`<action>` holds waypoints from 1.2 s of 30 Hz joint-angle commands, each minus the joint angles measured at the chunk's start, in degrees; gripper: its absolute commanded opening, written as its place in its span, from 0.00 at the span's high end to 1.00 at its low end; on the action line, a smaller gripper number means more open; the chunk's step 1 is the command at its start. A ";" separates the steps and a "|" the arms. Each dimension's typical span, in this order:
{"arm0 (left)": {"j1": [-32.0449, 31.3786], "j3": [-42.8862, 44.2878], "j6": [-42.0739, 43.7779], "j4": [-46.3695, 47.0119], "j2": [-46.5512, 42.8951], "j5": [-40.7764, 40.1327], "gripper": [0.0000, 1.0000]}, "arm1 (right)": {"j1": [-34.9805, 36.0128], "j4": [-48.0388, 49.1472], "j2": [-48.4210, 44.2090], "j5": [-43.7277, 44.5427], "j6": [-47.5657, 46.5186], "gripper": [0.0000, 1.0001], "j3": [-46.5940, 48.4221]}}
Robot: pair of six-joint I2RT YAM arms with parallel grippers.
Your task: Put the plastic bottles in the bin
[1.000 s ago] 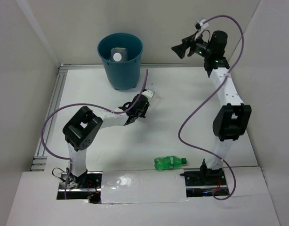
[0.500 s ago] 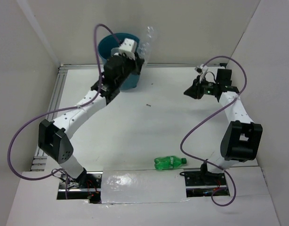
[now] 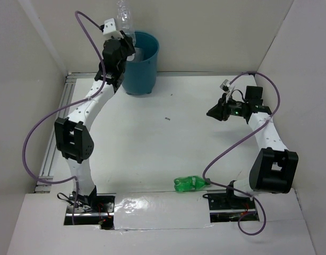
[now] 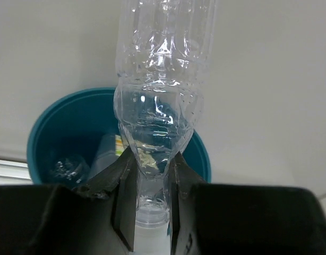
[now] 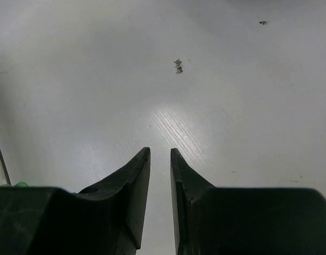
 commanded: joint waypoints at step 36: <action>14.22 -2.89 -20.06 14.96 -0.62 17.90 1.00 | -2.37 0.31 0.00 -1.58 -0.86 0.68 -3.55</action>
